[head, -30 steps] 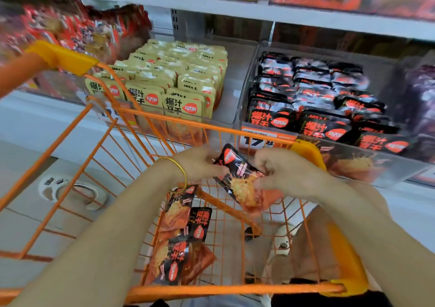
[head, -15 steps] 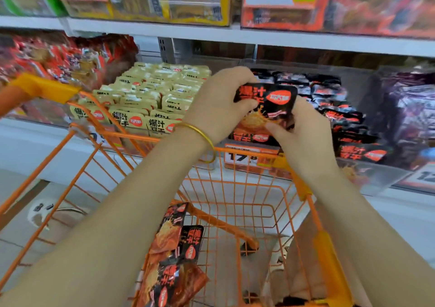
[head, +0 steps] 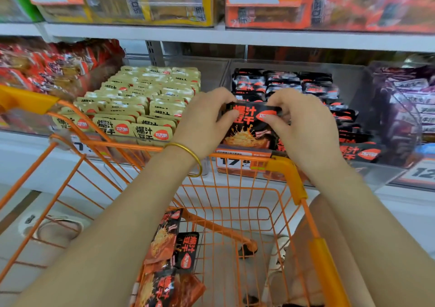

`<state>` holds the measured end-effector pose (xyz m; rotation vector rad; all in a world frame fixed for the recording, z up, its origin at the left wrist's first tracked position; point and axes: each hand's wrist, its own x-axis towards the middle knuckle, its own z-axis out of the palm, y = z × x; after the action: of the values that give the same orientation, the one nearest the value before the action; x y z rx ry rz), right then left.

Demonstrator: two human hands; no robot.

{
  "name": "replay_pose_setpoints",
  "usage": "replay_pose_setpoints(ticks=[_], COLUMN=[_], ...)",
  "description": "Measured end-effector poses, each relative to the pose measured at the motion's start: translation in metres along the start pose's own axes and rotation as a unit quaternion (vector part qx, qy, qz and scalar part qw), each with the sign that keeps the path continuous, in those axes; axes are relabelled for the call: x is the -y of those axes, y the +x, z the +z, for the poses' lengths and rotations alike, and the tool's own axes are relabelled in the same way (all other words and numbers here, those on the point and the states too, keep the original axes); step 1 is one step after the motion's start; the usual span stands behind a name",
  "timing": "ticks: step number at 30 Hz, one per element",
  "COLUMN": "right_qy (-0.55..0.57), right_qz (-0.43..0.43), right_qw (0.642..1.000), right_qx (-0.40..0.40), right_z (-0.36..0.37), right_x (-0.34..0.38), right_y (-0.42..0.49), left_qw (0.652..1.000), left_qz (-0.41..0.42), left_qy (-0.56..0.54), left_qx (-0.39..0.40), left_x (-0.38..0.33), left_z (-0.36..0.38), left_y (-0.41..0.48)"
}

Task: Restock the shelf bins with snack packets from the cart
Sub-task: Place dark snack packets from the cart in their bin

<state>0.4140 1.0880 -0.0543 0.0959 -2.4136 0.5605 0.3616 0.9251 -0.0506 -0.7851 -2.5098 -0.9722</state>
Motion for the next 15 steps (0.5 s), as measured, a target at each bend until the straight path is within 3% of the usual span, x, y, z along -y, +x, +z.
replay_pose_setpoints(ticks=[7,15], right_qy=[-0.144,-0.223], right_qz=[-0.016,-0.042], right_qw=[0.981,0.953], right_qx=[0.132,0.200], right_z=[0.004,0.019], right_x=[0.000,0.004], right_y=[0.012,0.008], left_qw=[0.991,0.959], left_qz=[-0.025,-0.048], left_qy=[0.130,0.257], left_qx=[0.006,0.112], left_x=[0.010,0.008], left_z=[0.009,0.018], left_y=[0.000,-0.004])
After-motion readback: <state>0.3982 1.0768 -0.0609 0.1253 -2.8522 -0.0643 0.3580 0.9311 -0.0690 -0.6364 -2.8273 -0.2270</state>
